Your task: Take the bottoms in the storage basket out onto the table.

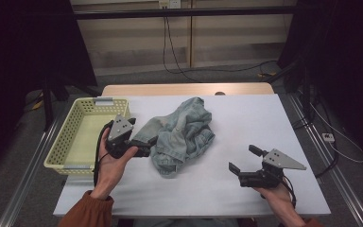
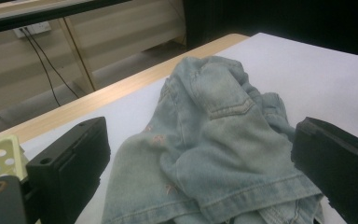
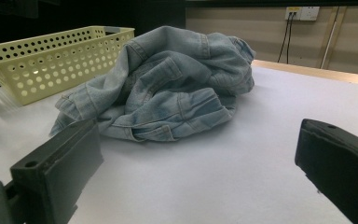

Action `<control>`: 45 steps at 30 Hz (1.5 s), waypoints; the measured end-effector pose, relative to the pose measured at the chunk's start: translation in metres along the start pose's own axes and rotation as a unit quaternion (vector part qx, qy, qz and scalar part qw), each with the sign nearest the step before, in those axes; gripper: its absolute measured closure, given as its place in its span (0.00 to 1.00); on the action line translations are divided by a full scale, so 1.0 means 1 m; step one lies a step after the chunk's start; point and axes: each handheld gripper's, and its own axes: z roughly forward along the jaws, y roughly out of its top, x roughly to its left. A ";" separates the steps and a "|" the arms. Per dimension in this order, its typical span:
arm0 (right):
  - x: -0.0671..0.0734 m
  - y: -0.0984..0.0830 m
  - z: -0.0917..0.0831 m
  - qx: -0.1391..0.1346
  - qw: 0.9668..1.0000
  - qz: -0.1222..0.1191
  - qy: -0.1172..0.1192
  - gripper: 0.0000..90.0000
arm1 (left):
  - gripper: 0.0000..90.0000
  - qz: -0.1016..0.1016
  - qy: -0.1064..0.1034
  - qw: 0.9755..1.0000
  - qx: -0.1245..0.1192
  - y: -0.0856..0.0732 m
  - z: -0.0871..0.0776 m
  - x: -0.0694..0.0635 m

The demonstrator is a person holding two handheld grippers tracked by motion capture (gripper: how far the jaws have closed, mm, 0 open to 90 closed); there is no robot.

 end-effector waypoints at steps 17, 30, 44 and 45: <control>0.002 0.000 0.001 0.005 1.000 -0.004 -0.005 0.00 | 0.06 -0.009 0.017 1.000 0.002 -0.015 -0.033 -0.003; 0.002 0.000 0.001 0.006 1.000 -0.003 -0.005 0.00 | 0.06 -0.008 0.028 0.999 0.012 -0.033 -0.048 -0.003; 0.002 -0.001 0.001 0.007 1.000 -0.003 -0.006 0.00 | 0.05 -0.025 0.044 0.999 0.011 -0.055 -0.062 -0.001; 0.001 -0.001 0.001 0.007 1.000 -0.003 -0.007 0.00 | 0.05 -0.030 0.046 0.998 0.009 -0.057 -0.063 -0.001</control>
